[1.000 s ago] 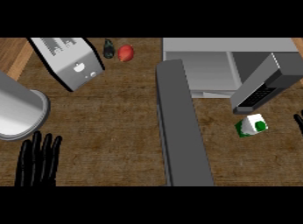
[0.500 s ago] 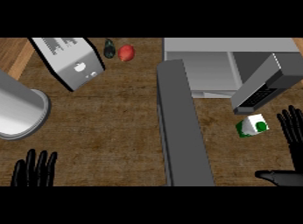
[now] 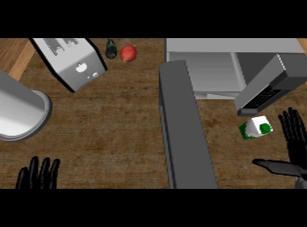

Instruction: Pick up the milk, place it into the microwave and close the microwave

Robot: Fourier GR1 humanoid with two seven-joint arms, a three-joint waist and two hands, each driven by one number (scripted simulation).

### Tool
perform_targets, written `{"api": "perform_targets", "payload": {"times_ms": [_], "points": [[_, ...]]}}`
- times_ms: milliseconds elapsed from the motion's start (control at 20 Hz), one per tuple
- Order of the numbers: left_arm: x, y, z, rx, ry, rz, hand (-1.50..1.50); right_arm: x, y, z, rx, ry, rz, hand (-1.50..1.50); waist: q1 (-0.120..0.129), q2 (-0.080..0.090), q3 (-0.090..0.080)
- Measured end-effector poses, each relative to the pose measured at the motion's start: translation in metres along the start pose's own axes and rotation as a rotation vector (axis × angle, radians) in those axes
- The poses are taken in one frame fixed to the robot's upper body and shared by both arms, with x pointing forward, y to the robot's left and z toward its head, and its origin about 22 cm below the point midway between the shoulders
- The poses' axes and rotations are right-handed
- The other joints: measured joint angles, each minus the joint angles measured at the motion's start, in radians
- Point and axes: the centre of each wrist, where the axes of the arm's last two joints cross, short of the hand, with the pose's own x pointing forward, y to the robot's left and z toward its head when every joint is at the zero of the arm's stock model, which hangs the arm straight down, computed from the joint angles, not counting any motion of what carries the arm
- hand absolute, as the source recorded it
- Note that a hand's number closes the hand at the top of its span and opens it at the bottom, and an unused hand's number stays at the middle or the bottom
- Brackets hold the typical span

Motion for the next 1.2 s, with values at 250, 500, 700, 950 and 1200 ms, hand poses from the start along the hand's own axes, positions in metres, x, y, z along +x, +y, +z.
{"api": "perform_targets", "payload": {"times_ms": [250,500,700,950,1200], "points": [[0.002,-0.003,0.006,-0.003,-0.001,0.002,-1.50,-0.026,-0.002,0.002,-0.004,0.003,0.014,-1.50,0.002,0.001,0.000],[0.007,0.001,0.018,-0.007,0.001,0.000,-1.50,-0.044,-0.004,0.005,-0.011,0.019,0.037,-1.50,0.007,0.001,0.001],[0.006,0.000,0.025,-0.010,0.002,0.003,-1.50,-0.049,-0.007,0.003,-0.018,0.043,0.050,-1.50,0.008,0.002,0.001],[0.002,0.005,0.023,-0.007,-0.004,0.016,-1.50,-0.054,-0.007,0.005,-0.006,0.064,0.078,-1.50,0.010,0.004,0.002],[0.002,0.002,0.027,-0.009,0.000,0.011,-1.50,-0.057,-0.002,0.004,0.012,0.061,0.080,-1.50,0.011,0.004,0.002]]}}
